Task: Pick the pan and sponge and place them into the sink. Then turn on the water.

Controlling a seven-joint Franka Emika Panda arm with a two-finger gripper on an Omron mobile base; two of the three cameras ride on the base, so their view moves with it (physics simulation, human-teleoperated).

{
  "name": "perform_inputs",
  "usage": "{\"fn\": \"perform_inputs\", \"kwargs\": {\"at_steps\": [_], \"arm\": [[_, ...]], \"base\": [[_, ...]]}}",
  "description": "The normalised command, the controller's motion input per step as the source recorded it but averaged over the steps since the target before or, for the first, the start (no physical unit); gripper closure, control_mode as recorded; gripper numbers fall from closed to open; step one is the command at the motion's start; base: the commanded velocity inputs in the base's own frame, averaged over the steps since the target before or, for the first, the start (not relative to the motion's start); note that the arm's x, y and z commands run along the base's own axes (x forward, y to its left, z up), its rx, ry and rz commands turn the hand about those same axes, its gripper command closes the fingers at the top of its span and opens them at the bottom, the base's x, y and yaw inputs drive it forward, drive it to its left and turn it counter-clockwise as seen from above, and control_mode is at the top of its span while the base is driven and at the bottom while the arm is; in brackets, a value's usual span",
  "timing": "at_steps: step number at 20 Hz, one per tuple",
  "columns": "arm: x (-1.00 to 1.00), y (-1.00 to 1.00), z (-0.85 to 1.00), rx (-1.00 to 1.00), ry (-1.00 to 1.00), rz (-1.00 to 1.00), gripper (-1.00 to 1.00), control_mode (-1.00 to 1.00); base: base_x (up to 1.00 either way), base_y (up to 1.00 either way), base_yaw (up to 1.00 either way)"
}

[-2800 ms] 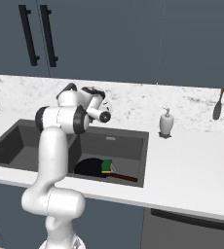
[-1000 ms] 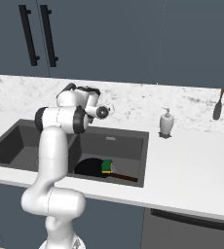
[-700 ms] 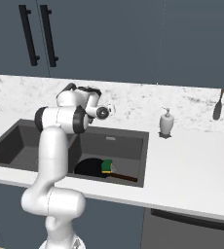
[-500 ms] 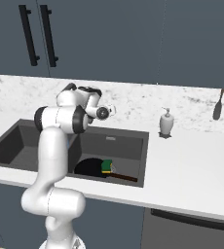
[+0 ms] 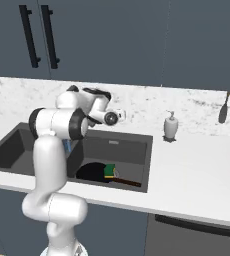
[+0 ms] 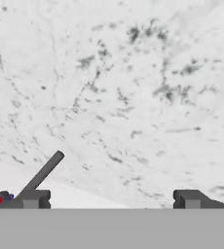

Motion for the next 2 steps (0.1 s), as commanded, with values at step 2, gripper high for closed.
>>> {"fn": "perform_inputs", "kwargs": {"at_steps": [2], "arm": [[-0.91, -0.84, 0.32, 0.05, 0.00, 0.00, -1.00, -1.00]], "base": [[0.00, 0.00, 0.00]]}}
